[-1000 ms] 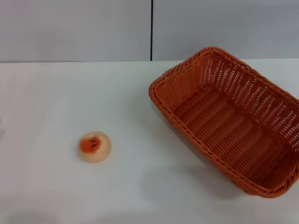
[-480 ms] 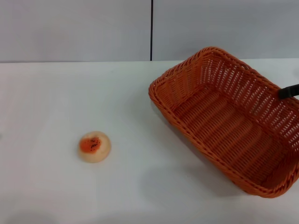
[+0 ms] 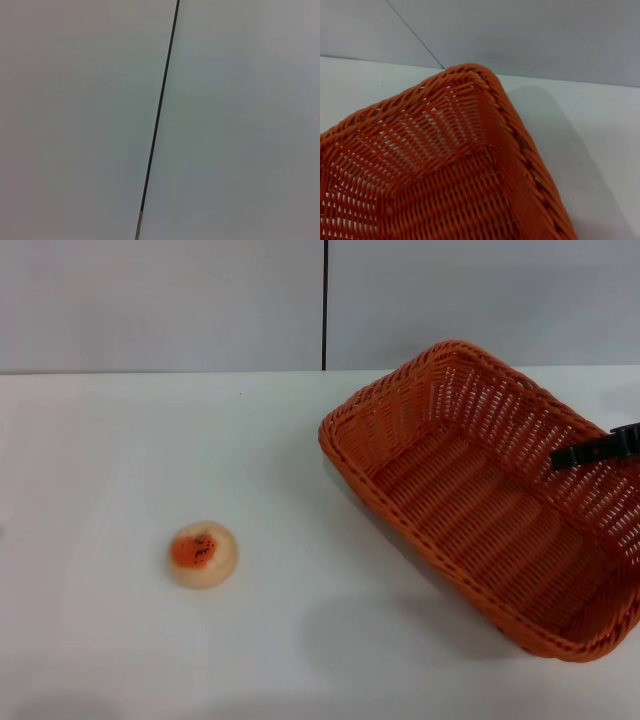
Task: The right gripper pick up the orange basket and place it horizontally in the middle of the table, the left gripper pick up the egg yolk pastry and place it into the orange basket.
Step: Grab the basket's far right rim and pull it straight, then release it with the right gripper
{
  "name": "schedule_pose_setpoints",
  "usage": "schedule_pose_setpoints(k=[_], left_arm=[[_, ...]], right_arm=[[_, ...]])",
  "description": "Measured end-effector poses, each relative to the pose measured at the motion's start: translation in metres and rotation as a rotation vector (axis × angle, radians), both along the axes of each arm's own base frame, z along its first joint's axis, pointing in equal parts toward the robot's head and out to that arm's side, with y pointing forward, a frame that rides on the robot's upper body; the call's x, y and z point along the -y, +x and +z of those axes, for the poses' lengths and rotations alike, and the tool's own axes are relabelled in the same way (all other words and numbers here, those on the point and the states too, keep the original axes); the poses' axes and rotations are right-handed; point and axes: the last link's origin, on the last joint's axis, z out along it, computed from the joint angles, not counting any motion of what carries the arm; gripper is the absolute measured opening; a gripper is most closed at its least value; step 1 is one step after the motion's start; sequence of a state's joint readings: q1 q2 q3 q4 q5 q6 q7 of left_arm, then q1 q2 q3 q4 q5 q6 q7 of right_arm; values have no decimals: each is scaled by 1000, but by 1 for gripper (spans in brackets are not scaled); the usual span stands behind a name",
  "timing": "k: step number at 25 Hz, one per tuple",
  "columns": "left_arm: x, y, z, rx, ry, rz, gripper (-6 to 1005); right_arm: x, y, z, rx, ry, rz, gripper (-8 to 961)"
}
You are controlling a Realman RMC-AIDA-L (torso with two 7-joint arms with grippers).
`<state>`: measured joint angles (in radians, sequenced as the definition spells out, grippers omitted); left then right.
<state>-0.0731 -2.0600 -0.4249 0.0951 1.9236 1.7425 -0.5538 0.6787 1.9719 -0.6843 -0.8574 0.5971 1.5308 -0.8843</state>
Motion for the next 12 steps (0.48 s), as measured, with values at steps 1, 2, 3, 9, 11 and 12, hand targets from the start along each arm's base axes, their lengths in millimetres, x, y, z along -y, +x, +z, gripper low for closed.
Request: schedule_pose_setpoints(k=[1, 2, 3, 9, 11, 12], left_arm=[[0, 0, 0, 0, 0, 0, 798], [0, 0, 0, 0, 0, 0, 799], [0, 0, 0, 0, 0, 0, 799], [1, 0, -1, 2, -1, 4, 796], [1, 0, -1, 3, -1, 4, 794], [1, 0, -1, 4, 0, 4, 794]], right_arm=[[0, 0, 0, 3, 0, 2, 831], [0, 0, 0, 4, 0, 3, 832], [0, 0, -1, 5, -1, 5, 807], [1, -3, -3, 24, -18, 44, 635], [1, -5, -4, 36, -22, 54, 543], [0, -5, -4, 40, -25, 58, 497]])
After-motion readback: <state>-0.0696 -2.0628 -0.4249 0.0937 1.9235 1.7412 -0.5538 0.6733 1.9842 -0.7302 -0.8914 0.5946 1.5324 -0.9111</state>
